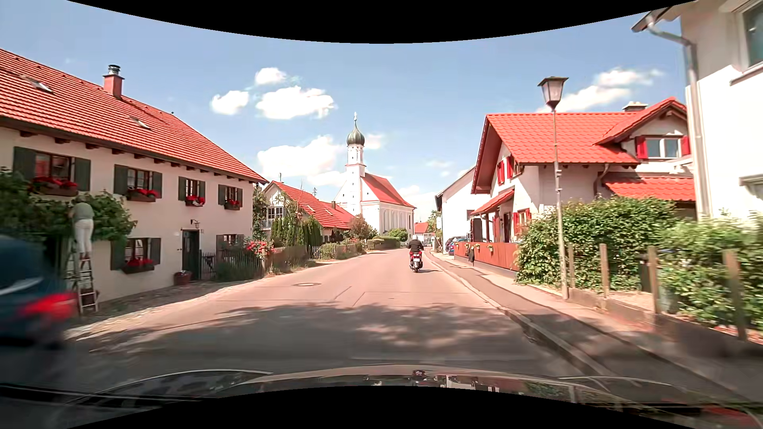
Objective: Follow the waypoints while adhering to traffic rules and regulations
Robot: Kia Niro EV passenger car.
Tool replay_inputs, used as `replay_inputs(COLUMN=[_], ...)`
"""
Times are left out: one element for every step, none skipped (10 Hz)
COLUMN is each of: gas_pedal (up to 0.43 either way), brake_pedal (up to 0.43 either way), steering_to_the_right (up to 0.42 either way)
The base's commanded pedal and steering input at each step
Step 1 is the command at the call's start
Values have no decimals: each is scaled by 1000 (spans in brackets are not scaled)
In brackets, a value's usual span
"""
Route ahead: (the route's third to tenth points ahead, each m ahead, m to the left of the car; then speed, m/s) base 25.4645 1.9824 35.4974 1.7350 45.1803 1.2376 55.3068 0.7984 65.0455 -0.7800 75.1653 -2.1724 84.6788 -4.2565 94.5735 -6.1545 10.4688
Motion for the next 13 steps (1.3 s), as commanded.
replay_inputs(gas_pedal=[169, 169, 157, 157, 150, 138, 138, 130, 130, 130, 130, 130, 130], brake_pedal=[12, 12, 12, 12, 12, 6, 12, 12, 12, 12, 12, 12, 12], steering_to_the_right=[1, 1, 0, 1, 0, 1, 3, 5, 5, 7, 8, 8, 7])
